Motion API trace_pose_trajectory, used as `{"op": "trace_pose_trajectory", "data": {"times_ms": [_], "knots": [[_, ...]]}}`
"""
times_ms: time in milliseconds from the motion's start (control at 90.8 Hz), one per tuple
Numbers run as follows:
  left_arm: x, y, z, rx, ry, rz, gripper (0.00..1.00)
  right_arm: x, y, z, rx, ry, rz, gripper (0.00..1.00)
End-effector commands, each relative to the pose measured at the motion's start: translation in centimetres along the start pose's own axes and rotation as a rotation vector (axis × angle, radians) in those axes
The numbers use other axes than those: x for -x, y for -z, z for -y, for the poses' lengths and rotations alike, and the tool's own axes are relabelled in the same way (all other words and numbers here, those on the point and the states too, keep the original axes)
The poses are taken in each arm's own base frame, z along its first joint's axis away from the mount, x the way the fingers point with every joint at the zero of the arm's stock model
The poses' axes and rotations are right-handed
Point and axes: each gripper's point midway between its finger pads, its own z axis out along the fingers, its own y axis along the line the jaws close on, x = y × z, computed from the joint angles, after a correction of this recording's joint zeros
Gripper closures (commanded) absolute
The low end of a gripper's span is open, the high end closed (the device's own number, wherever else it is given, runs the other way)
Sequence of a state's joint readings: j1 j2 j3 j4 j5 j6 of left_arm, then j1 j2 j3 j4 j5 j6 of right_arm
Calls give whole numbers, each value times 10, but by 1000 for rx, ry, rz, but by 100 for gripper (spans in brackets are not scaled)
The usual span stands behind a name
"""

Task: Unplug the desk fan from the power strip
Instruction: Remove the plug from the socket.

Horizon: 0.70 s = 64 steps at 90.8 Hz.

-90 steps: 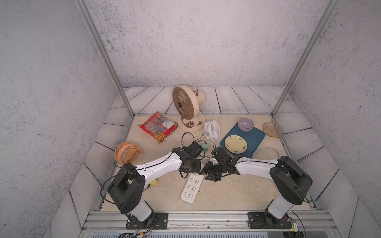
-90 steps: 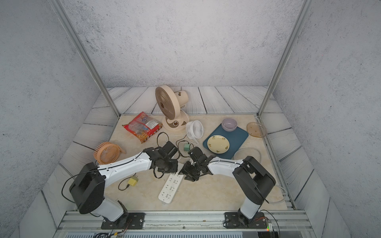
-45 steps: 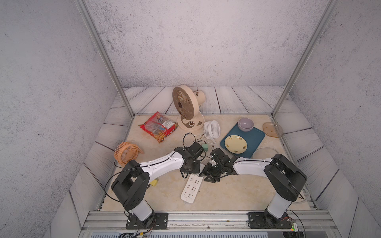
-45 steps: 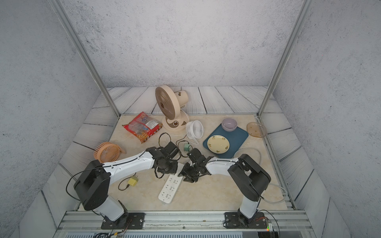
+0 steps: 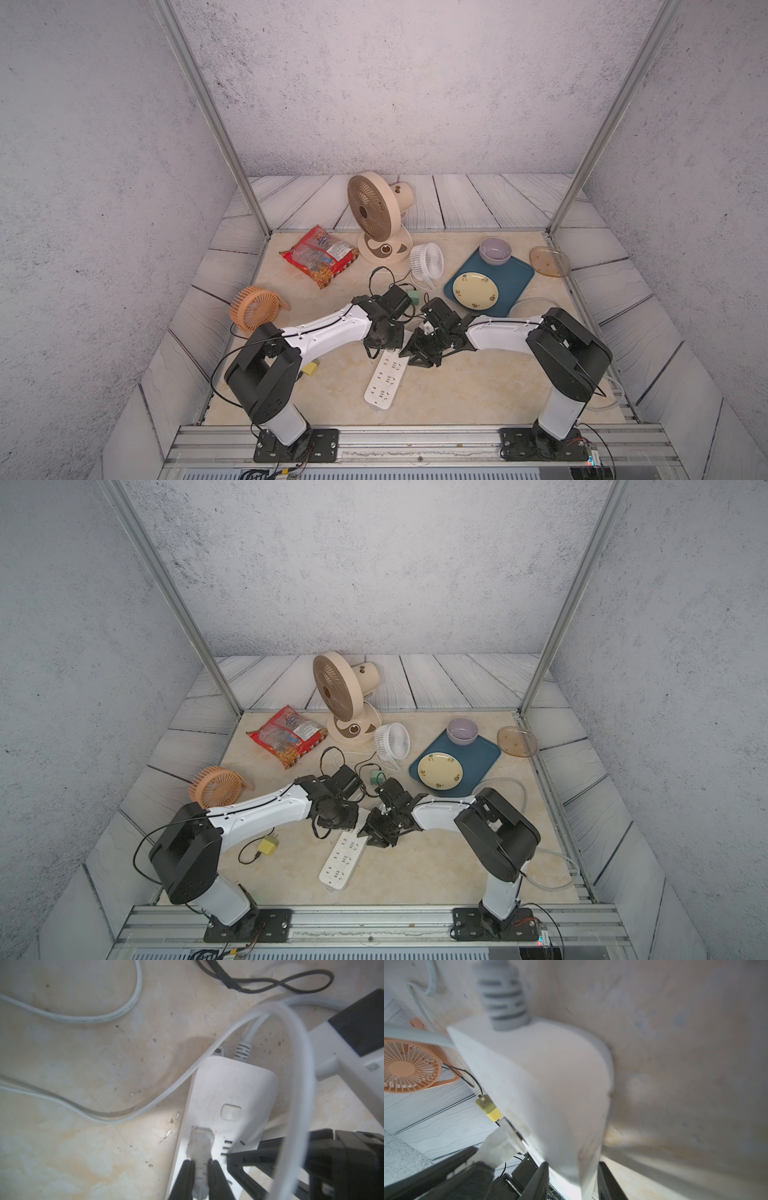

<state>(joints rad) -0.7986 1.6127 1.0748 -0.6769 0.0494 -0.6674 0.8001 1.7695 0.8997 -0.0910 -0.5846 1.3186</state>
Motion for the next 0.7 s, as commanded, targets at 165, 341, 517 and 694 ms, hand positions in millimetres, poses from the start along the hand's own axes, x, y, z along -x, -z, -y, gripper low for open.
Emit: {"op": "trace_pose_trajectory", "data": {"times_ms": [165, 341, 517, 694], "knots": [[6, 5, -3, 24, 21, 26, 93, -4, -5, 31, -152, -52, -30, 64], [11, 19, 9, -23, 32, 55, 100, -4, -7, 42, -187, -73, -30, 65], [12, 27, 23, -97, 78, 53, 100, -2, -8, 45, -210, -76, -23, 66], [13, 35, 31, -152, 120, 59, 100, -2, -9, 51, -230, -91, -24, 70]]}}
